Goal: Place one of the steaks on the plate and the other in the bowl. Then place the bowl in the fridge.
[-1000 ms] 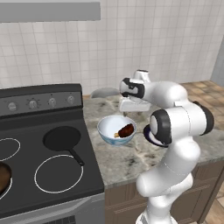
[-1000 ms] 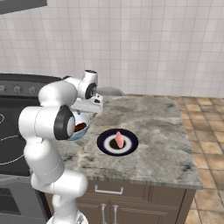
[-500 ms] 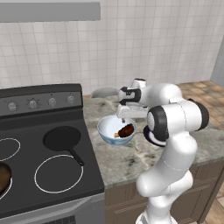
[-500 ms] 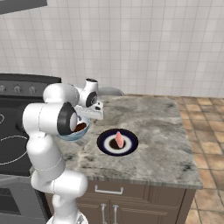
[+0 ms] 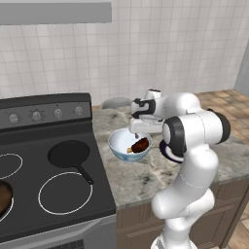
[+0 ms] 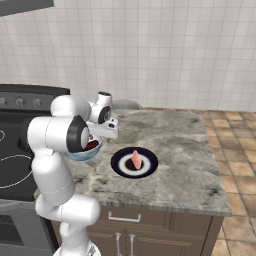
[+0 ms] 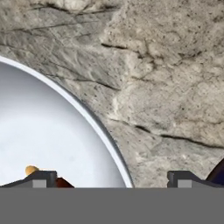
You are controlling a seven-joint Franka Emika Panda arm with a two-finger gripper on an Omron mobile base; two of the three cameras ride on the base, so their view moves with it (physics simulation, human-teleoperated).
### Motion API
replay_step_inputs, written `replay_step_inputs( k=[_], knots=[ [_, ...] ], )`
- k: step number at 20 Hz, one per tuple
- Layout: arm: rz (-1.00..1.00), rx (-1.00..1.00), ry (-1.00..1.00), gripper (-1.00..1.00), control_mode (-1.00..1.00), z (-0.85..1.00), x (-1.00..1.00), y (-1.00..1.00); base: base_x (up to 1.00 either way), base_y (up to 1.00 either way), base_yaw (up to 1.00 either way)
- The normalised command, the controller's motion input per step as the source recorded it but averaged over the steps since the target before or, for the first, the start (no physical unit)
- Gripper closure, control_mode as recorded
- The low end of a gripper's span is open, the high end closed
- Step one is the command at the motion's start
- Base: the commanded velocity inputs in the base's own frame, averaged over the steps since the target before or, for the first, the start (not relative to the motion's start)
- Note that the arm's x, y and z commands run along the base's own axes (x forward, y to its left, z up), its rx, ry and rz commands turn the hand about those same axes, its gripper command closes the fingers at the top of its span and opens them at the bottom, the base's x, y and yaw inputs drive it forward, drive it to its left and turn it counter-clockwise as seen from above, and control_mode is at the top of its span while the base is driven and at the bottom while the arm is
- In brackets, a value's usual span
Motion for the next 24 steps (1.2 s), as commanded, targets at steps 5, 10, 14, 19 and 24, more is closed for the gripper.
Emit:
replay_step_inputs(
  k=[5, 10, 14, 19, 24],
  knots=[
    [0.0, 0.0, 0.0, -1.0, -1.0, -0.04, 0.0, 0.15, 0.0, 0.0, 0.0],
    [0.0, 0.0, 0.0, 1.0, -1.0, -0.06, 0.0, 0.09, 0.0, 0.0, 0.0],
    [0.0, 0.0, 0.0, 1.0, -1.0, -0.07, 0.0, 0.0, 0.0, 0.0, 0.0],
    [0.0, 0.0, 0.0, 1.0, -1.0, -0.03, 0.0, 0.03, 0.0, 0.0, 0.0],
    [-0.12, 0.02, -0.01, 1.0, -1.0, 0.04, -0.1, 0.07, 0.0, 0.0, 0.0]
  ],
)
